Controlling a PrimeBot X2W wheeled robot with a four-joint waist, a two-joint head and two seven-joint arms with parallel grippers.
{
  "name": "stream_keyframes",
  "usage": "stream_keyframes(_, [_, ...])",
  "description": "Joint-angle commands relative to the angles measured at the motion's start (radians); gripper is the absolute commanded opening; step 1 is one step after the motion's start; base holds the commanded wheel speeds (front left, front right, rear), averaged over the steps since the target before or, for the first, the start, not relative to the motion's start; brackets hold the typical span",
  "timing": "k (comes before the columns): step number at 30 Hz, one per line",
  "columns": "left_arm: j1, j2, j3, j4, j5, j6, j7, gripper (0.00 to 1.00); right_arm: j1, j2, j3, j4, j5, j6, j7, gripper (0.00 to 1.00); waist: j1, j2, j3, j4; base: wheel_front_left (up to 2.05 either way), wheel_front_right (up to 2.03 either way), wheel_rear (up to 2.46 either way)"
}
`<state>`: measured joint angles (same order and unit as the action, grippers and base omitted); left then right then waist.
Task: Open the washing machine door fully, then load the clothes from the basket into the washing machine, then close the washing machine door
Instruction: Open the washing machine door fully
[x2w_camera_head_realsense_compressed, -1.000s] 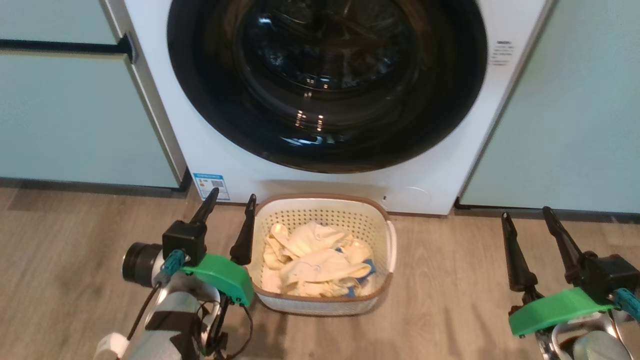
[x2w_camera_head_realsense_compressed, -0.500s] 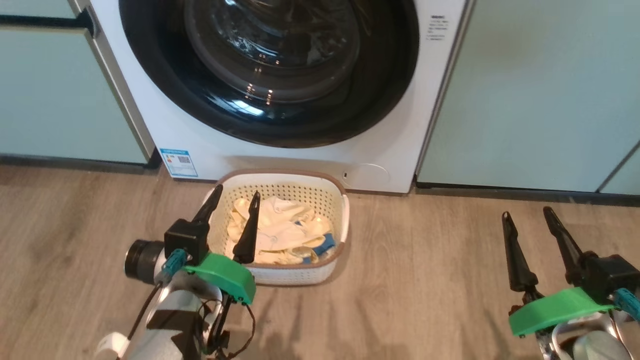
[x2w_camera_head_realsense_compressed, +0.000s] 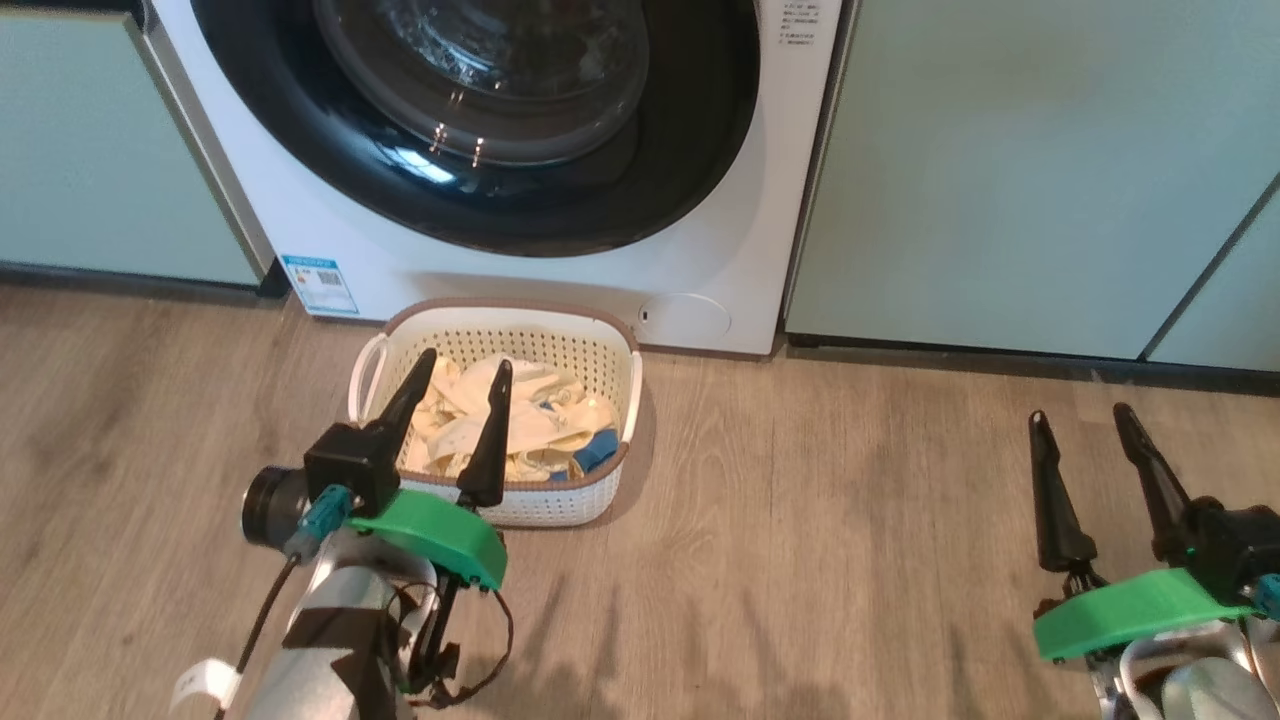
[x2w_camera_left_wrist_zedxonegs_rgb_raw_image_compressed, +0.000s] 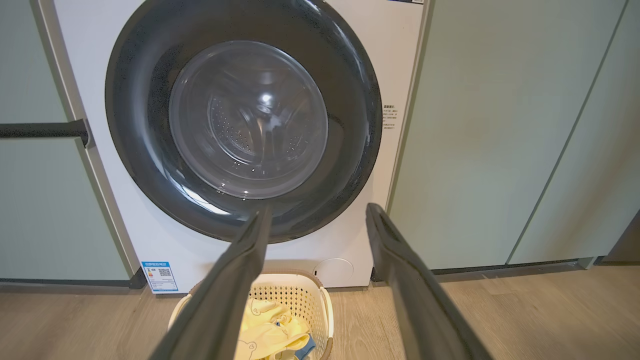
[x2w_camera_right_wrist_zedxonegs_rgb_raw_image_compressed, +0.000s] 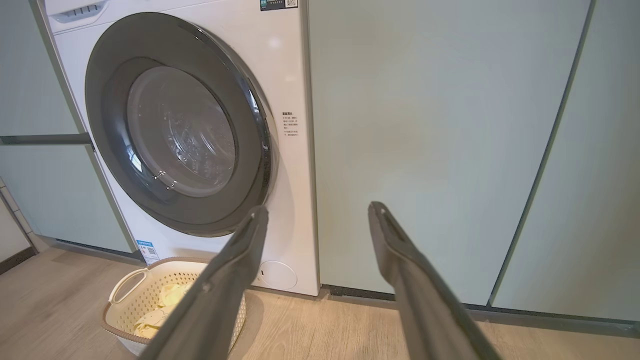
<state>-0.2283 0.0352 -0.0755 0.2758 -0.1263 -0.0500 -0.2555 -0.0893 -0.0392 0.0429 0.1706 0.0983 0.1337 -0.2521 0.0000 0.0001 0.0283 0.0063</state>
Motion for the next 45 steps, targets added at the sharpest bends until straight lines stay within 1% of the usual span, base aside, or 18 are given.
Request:
stream_keyframes(1, [-0.046, 0.015, 0.038, -0.027, -0.01, 0.005, -0.006, 1.0, -0.049, -0.011, 0.02, -0.039, 0.004, -0.003, -0.01, 1.0, 0.0, -0.0001, 0.002, -0.001, 0.51, 0.51, -1.01])
stream_keyframes(9, [-0.053, 0.015, 0.043, 0.017, -0.025, 0.011, -0.006, 1.0, -0.052, -0.011, 0.016, -0.057, -0.004, -0.003, -0.01, 1.0, 0.0, -0.0001, 0.008, -0.002, 0.17, 0.17, -0.34])
stream_keyframes(19, [-0.061, 0.015, 0.047, 0.024, -0.022, 0.018, -0.006, 1.0, -0.054, -0.011, 0.018, -0.064, -0.015, -0.003, -0.01, 1.0, 0.0, -0.0001, 0.016, 0.0, 0.0, 0.0, 0.0])
stream_keyframes(20, [-0.063, 0.015, 0.048, 0.026, -0.021, 0.017, -0.006, 1.0, -0.056, -0.011, 0.019, -0.064, -0.016, -0.003, -0.01, 0.98, 0.0, -0.0001, 0.018, 0.0, 0.0, 0.0, 0.0])
stream_keyframes(21, [-0.065, 0.015, 0.049, 0.028, -0.021, 0.017, -0.006, 1.0, -0.058, -0.011, 0.021, -0.064, -0.016, -0.003, -0.01, 0.85, 0.0, -0.0001, 0.02, 0.0, 0.0, 0.0, 0.0])
stream_keyframes(22, [-0.066, 0.015, 0.05, 0.031, -0.022, 0.016, -0.006, 1.0, -0.061, -0.011, 0.024, -0.063, -0.015, -0.003, -0.01, 0.67, 0.0, -0.0001, 0.022, 0.0, 0.0, 0.0, 0.0])
stream_keyframes(23, [-0.068, 0.015, 0.051, 0.033, -0.024, 0.016, -0.006, 1.0, -0.064, -0.011, 0.026, -0.062, -0.009, -0.003, -0.01, 0.46, 0.0, -0.0001, 0.026, 0.001, 0.0, 0.0, 0.0])
stream_keyframes(24, [-0.07, 0.015, 0.051, 0.035, -0.028, 0.016, -0.006, 1.0, -0.069, -0.011, 0.025, -0.061, 0.001, -0.003, -0.01, 0.15, 0.0, -0.0001, 0.03, 0.001, 0.0, 0.0, 0.0])
stream_keyframes(25, [-0.072, 0.015, 0.052, 0.037, -0.029, 0.015, -0.006, 1.0, -0.076, -0.011, 0.023, -0.06, 0.011, -0.003, -0.01, 0.0, 0.0, -0.0001, 0.034, 0.002, 0.0, 0.0, 0.0])
stream_keyframes(27, [-0.077, 0.015, 0.052, 0.042, -0.032, 0.015, -0.006, 1.0, -0.091, -0.012, 0.021, -0.06, 0.042, -0.003, -0.01, 0.0, 0.0, -0.0001, 0.045, 0.003, 0.0, 0.0, 0.0])
stream_keyframes(29, [-0.078, 0.015, 0.048, 0.045, -0.037, 0.017, -0.006, 1.0, -0.107, -0.013, 0.014, -0.06, 0.097, -0.003, -0.01, 0.0, 0.0, -0.0001, 0.055, 0.006, 0.0, 0.0, 0.0])
stream_keyframes(32, [-0.08, 0.015, 0.038, 0.051, -0.043, 0.02, -0.006, 1.0, -0.133, -0.03, 0.01, -0.051, 0.197, -0.003, -0.01, 0.0, 0.0, -0.0001, 0.07, 0.014, 0.0, 0.0, 0.0])
stream_keyframes(35, [-0.085, 0.015, 0.027, 0.052, -0.048, 0.023, -0.006, 1.0, -0.168, -0.054, 0.017, -0.029, 0.332, -0.003, -0.01, 0.0, 0.0, -0.0001, 0.089, 0.023, 0.0, 0.0, 0.0])
stream_keyframes(38, [-0.095, 0.015, 0.018, 0.055, -0.046, 0.025, -0.006, 1.0, -0.212, -0.105, 0.039, -0.009, 0.467, -0.003, -0.01, 0.0, 0.0, -0.0001, 0.115, 0.036, 0.0, 0.0, 0.0])
stream_keyframes(42, [-0.108, 0.015, -0.001, 0.053, -0.055, 0.032, -0.006, 1.0, -0.266, -0.164, 0.035, 0.03, 0.637, -0.003, -0.01, 0.0, 0.0, -0.0001, 0.147, 0.06, 0.0, 0.0, 0.0])
stream_keyframes(43, [-0.113, 0.015, -0.009, 0.052, -0.061, 0.036, -0.006, 1.0, -0.294, -0.184, 0.02, 0.051, 0.727, -0.003, -0.01, 0.0, 0.0, -0.0001, 0.163, 0.073, 0.0, 0.0, 0.0])
stream_keyframes(45, [-0.118, 0.015, -0.015, 0.05, -0.066, 0.036, -0.006, 1.0, -0.324, -0.211, 0.018, 0.075, 0.811, -0.003, -0.01, 0.0, 0.0, -0.0001, 0.179, 0.084, 0.0, 0.0, 0.0])
